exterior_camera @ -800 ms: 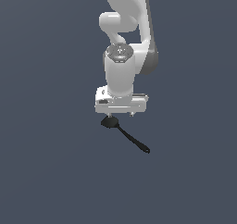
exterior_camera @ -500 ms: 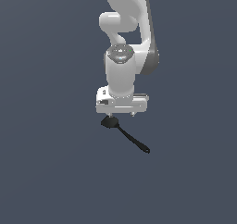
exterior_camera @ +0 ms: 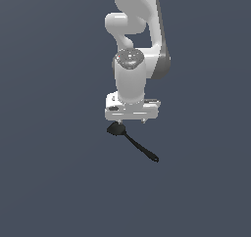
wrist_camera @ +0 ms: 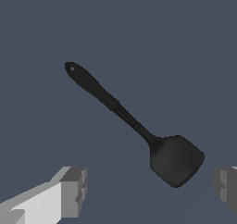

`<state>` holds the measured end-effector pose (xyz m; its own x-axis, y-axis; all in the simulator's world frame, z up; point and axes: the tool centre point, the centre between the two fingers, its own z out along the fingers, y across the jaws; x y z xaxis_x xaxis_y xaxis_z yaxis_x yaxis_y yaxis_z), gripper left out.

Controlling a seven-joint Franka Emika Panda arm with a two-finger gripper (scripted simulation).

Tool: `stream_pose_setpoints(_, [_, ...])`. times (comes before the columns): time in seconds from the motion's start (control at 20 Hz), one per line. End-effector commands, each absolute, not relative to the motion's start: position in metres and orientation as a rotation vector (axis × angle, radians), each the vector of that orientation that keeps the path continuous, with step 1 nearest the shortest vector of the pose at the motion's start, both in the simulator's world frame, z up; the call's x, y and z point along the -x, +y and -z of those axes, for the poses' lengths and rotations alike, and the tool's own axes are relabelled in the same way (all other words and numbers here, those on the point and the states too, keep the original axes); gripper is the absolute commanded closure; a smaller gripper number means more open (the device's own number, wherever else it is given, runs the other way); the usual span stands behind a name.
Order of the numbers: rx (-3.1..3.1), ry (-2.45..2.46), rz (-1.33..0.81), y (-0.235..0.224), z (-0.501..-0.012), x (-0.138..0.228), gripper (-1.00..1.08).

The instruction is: Pick up the object and move it to a goal position.

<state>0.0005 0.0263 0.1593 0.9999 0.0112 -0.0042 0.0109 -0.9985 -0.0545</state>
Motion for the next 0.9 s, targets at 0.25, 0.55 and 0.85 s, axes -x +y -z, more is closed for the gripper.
stream_pose_setpoints(0.25, [3.091,-0.104,-0.006,0.026,-0.153,-0.002,-0.92])
stream_pose_setpoints(0.55, [3.092,-0.275,-0.005,0.027,-0.142,-0.004,-0.92])
stream_pose_setpoints(0.85, [3.072,-0.534,-0.004,0.028,-0.125,-0.007,-0.92])
